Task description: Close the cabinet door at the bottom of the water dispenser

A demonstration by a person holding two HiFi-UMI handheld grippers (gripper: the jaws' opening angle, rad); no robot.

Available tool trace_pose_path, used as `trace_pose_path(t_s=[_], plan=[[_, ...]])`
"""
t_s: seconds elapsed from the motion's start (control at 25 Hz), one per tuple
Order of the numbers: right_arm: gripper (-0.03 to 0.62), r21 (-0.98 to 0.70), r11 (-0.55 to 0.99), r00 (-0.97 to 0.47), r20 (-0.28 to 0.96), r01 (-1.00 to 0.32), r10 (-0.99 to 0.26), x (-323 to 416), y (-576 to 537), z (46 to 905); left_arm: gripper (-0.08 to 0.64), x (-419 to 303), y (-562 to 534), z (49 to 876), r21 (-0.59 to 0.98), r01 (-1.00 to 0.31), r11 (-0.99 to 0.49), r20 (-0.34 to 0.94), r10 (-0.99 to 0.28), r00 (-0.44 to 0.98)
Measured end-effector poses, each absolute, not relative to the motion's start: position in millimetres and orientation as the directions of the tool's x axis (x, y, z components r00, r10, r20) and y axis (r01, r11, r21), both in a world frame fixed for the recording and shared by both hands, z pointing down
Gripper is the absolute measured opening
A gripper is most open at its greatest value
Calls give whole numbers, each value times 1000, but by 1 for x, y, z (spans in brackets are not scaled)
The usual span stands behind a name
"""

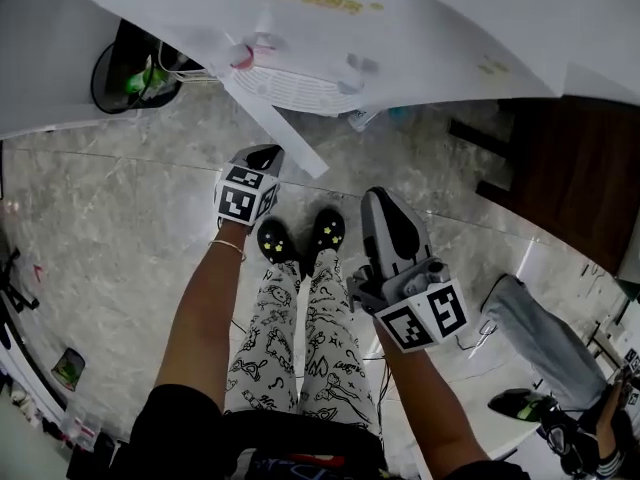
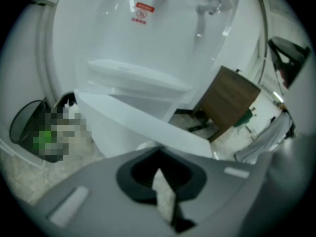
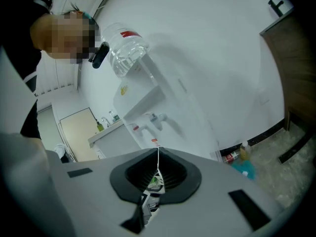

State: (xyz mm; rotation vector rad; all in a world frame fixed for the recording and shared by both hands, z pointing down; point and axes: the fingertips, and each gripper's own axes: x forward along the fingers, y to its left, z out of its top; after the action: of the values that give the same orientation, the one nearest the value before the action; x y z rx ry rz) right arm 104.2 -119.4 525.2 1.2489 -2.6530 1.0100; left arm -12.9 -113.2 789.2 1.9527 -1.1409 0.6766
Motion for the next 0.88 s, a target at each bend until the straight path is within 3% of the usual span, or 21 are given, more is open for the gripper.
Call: trace_pose_path(t_s=[0.44,0.88], plan=[[17,-538,312,-523,300,-783,-798,168,-127,517,-5,13,-170,786,376,-876,-304,722,-497,482],[15,-527,310,-511,292,-791,-808,177,-136,509,-5,13,-211,780,567,-818,-99,607,-621,496]])
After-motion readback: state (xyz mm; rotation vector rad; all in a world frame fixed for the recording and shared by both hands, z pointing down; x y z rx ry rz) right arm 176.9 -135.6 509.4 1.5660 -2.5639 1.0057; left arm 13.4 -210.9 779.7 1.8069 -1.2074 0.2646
